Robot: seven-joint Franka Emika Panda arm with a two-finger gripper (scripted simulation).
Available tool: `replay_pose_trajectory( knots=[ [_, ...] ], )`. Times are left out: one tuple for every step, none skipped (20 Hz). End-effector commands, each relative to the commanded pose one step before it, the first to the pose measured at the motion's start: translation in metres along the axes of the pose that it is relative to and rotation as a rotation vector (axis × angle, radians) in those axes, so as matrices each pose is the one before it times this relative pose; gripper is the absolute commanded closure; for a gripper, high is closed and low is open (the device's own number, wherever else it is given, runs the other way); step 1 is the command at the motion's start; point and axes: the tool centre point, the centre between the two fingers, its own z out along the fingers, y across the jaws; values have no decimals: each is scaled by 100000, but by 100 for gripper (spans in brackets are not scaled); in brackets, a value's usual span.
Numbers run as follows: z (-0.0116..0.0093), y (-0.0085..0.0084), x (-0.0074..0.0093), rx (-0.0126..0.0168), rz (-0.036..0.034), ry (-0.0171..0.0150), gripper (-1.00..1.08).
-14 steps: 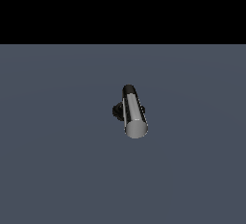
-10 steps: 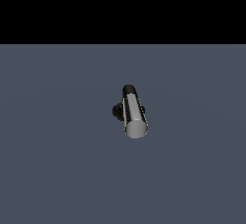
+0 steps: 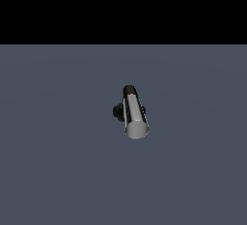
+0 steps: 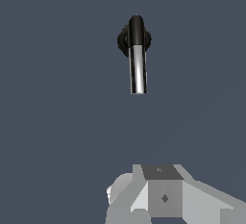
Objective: Turn on the faucet by rotating a designated handle.
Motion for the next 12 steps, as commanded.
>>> replay_pose_trajectory(
  knots=[
    [1503,-52,282,-55,-605,-143,108],
    [691,-24,137,-24,-279,-50,108],
    [733,-25,146,-26,-295,-52,108],
    [773,-26,154,-27,-310,-55,108],
    [812,-29,162,-29,-332,-59,108],
    [848,-28,170,-29,-339,-60,108],
    [883,-31,178,-31,-358,-64,108],
    [889,-30,180,-31,-358,-64,108],
    [877,-29,178,-30,-352,-63,108],
    [866,-30,177,-30,-352,-63,108],
    [855,-29,176,-29,-345,-61,108],
    [844,-31,175,-29,-345,-61,108]
  ],
)
